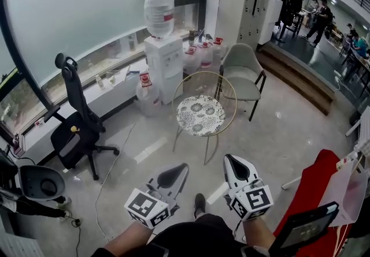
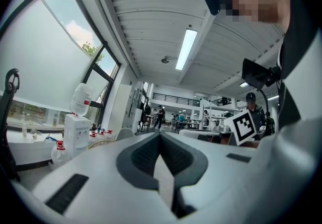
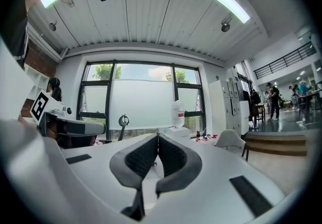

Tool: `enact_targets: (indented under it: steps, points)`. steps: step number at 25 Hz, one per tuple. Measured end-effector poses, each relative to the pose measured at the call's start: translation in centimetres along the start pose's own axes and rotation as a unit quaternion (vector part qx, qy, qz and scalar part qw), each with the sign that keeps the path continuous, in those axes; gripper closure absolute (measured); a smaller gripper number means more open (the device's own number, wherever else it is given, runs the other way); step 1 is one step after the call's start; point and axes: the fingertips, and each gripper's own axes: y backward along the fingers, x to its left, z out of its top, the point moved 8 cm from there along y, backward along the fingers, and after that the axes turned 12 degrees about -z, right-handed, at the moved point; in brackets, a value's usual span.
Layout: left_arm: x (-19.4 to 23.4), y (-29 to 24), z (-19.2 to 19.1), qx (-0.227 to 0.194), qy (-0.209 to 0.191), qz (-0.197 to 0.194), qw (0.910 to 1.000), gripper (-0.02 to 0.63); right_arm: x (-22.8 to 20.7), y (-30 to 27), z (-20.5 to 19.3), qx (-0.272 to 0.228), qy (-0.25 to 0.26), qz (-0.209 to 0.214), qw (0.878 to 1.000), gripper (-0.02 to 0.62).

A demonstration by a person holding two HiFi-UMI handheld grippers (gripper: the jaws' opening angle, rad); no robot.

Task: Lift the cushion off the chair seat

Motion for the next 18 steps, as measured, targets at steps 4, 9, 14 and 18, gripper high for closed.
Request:
enact_targets:
  steps: [4, 9, 14, 18]
  points:
    - [2.2, -2.8, 0.5, 0.005, -0.005, 0.007, 1.0000, 0.598, -2.0, -3.1, 0.3, -0.009, 0.000, 0.009, 1.000, 0.588]
    - [5.0, -6.8, 0.7, 0.014, -0.001, 0.005, 0.9999, 0.598, -5.1, -6.7, 0.5, -0.014, -0.003, 0.003, 1.000, 0.588]
    - [7.3, -10.9, 1.3, 0.025, -0.002, 0.002, 0.9997, 0.598, -8.3, -9.6, 0.5, -0.010, -0.009, 0.001, 1.000, 0.588]
    - [8.2, -13.7, 2.0, 0.023, -0.009, 0.004, 0.9997, 0.598, -11.0, -11.3, 0.6, -0.012, -0.006, -0.002, 1.000, 0.588]
